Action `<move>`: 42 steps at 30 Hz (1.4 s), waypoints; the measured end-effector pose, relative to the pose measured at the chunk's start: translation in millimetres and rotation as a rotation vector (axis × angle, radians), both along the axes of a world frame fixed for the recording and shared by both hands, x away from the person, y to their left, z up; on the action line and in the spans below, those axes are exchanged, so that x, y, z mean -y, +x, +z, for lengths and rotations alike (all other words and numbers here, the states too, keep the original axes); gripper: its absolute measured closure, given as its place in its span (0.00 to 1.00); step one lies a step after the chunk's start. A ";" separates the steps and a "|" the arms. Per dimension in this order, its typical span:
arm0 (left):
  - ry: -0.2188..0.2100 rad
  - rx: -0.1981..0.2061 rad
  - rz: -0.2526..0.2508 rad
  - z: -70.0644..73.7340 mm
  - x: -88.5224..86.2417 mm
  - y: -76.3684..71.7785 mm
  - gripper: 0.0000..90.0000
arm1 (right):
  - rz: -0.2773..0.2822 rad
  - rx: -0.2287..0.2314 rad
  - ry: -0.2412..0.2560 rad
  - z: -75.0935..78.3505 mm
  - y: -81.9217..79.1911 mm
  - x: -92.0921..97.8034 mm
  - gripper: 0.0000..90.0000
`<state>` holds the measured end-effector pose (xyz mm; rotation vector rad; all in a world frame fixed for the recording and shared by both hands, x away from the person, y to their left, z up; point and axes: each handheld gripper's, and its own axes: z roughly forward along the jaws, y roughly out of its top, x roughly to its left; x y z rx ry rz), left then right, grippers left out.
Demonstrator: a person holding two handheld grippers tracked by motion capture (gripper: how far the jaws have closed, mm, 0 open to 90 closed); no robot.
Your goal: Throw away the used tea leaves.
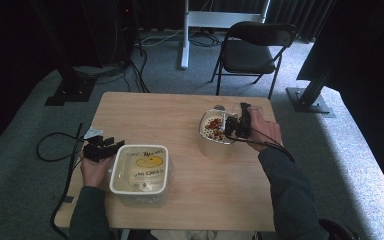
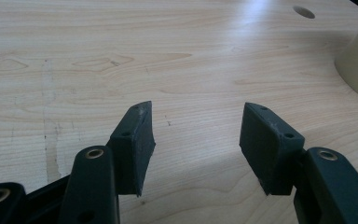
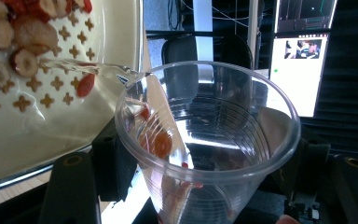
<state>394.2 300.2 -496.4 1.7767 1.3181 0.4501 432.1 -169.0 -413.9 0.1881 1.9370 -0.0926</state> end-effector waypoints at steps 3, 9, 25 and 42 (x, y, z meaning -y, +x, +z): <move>0.000 0.000 -0.001 -0.1 0.0 0.1 0.50 | 0.000 0.006 -0.022 0.1 -0.2 0.1 0.36; -0.001 0.000 0.000 0.0 -0.2 0.2 0.50 | 0.004 0.017 -0.035 3.5 -0.5 -0.3 0.36; -0.002 0.000 -0.001 -0.1 0.0 0.2 0.50 | 0.009 0.017 -0.111 -0.4 0.0 -0.5 0.36; -0.002 0.000 -0.001 0.1 -0.2 0.2 0.50 | 0.008 0.020 -0.191 -6.9 -0.3 -3.0 0.36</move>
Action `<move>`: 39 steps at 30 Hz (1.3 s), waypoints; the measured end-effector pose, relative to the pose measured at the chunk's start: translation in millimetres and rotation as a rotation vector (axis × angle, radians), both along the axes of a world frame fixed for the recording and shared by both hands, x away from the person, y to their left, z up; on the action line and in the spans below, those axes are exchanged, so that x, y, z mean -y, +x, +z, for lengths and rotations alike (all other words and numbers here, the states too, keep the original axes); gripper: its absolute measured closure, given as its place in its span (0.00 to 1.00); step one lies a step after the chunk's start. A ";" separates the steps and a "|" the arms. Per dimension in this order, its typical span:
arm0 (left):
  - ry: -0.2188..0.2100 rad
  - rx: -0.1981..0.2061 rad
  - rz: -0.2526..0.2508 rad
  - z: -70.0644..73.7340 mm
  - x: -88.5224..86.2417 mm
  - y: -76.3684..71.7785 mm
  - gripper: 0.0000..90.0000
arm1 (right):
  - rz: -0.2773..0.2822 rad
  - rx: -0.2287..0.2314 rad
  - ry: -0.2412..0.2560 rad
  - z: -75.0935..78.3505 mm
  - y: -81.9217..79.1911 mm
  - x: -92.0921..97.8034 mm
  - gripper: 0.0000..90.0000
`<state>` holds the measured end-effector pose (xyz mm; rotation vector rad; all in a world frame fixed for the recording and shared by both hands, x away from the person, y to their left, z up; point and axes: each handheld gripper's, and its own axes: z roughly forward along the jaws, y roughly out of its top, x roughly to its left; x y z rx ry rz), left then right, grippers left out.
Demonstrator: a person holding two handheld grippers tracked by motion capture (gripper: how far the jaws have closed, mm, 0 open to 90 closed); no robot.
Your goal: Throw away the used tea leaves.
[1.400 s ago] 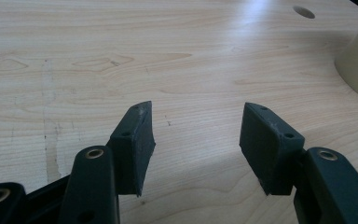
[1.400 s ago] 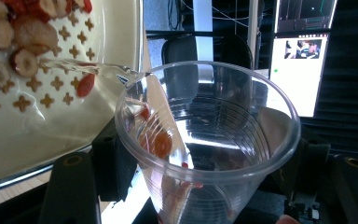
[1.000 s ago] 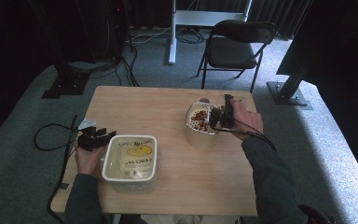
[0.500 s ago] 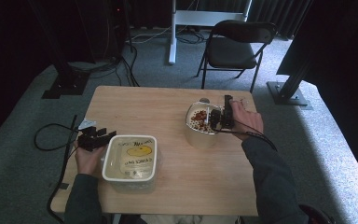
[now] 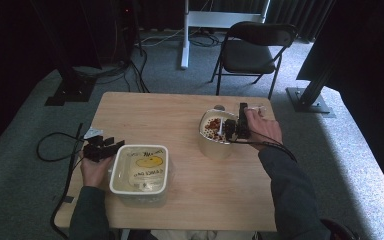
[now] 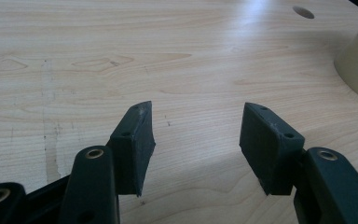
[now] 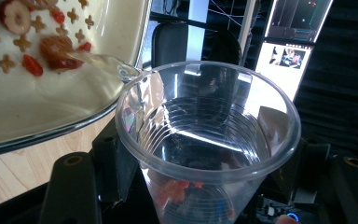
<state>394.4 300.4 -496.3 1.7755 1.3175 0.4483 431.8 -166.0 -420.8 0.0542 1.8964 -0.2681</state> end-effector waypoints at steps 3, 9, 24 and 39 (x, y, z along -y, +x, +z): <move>0.000 0.000 -0.001 0.0 0.0 0.0 0.50 | 0.004 -0.001 -0.007 0.1 0.2 0.0 0.36; 0.010 -0.004 -0.002 -0.6 0.7 0.2 0.50 | 0.009 0.000 -0.021 -0.9 -0.2 -1.8 0.36; 0.007 -0.004 0.000 -0.3 0.4 0.4 0.50 | 0.016 -0.003 -0.019 -2.7 -1.4 -6.2 0.36; 0.007 -0.004 -0.002 -0.2 0.3 0.7 0.50 | 0.035 -0.007 -0.065 -4.0 -2.7 -11.0 0.36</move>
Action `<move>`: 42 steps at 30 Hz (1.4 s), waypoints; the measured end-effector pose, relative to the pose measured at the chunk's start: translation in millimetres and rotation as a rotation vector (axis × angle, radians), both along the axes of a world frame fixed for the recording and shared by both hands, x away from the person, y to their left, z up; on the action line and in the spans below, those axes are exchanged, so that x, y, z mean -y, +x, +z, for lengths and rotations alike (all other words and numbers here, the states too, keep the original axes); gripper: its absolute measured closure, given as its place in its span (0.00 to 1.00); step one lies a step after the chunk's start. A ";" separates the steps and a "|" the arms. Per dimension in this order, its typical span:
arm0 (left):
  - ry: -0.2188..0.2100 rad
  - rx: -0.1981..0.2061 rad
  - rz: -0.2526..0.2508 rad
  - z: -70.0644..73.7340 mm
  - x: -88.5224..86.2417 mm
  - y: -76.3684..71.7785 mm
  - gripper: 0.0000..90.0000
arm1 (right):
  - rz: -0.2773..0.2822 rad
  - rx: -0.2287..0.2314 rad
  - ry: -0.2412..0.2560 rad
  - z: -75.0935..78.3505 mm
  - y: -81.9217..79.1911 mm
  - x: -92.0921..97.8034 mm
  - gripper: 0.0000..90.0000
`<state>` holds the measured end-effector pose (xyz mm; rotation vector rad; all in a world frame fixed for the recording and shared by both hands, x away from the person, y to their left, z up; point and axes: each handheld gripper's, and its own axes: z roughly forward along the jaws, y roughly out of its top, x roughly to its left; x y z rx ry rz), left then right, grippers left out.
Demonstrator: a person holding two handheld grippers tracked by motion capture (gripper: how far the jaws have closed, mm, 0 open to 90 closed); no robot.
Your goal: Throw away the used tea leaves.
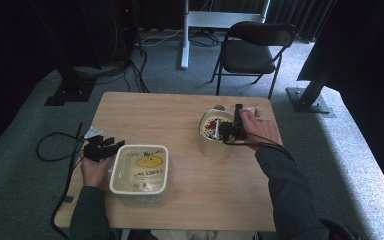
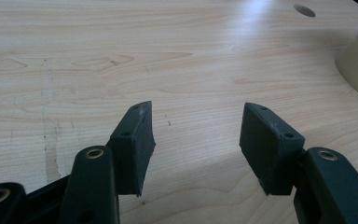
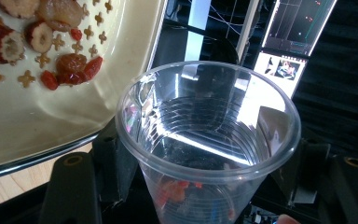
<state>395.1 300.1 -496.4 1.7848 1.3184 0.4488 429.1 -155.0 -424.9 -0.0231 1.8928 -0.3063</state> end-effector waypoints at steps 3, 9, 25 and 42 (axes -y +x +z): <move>-0.002 -0.001 0.000 -0.2 0.4 0.3 0.50 | -0.010 0.002 -0.022 -0.8 0.7 -1.5 0.36; -0.003 0.000 -0.001 0.0 0.4 0.4 0.50 | -0.036 0.000 -0.021 -1.1 4.6 1.8 0.36; -0.003 -0.001 -0.006 -0.3 1.6 0.7 0.50 | 0.026 0.025 -0.086 0.4 -3.8 -9.4 0.36; 0.001 -0.002 -0.008 -0.7 2.1 1.4 0.50 | 0.028 0.012 -0.079 -4.8 -5.2 -7.4 0.36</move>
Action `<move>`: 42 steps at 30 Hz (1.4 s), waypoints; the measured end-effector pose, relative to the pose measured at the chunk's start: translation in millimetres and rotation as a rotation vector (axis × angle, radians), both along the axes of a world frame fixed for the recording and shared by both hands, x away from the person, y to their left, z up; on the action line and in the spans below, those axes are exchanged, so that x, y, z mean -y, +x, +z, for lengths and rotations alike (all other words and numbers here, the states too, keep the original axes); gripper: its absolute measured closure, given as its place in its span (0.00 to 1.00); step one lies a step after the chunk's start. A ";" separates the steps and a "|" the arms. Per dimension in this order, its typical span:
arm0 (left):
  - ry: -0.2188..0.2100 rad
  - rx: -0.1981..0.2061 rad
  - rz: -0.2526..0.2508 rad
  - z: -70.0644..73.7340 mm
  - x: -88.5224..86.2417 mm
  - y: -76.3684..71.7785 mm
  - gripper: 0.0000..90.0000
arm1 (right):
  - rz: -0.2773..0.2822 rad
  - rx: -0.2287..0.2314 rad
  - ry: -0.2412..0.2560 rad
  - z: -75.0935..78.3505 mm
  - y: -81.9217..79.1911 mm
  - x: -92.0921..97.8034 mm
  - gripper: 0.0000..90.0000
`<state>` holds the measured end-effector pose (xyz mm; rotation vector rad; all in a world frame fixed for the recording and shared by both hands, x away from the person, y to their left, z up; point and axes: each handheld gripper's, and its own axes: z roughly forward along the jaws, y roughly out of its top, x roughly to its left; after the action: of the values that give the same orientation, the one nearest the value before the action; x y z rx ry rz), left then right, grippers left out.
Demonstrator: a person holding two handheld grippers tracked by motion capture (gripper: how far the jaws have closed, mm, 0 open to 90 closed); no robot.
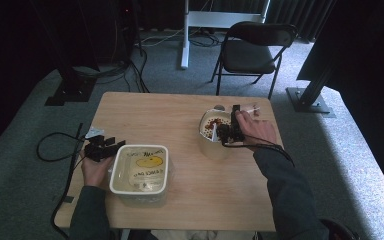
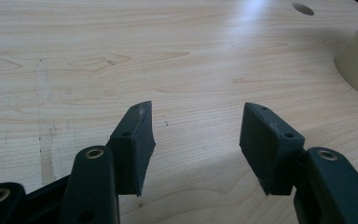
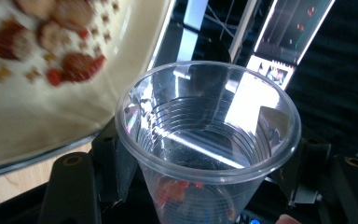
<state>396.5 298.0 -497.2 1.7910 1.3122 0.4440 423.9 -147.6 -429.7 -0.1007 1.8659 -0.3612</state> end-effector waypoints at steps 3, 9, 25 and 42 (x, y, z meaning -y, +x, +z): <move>-0.001 -0.001 0.002 0.4 -0.7 0.2 0.50 | -0.018 0.011 0.001 0.9 1.9 1.6 0.36; -0.001 -0.004 -0.001 -0.4 0.6 1.3 0.50 | -0.010 0.009 0.001 -0.2 -0.1 1.6 0.36; -0.002 -0.001 -0.006 -0.4 1.2 3.0 0.50 | -0.001 0.019 -0.002 0.4 -1.9 1.1 0.36; 0.003 -0.004 -0.009 -0.9 2.0 3.2 0.50 | 0.018 0.019 -0.012 -2.3 -3.6 -1.8 0.36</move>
<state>399.7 295.9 -498.0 1.8003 1.3064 0.4376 420.3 -145.8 -432.0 -0.1223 1.8433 -0.3598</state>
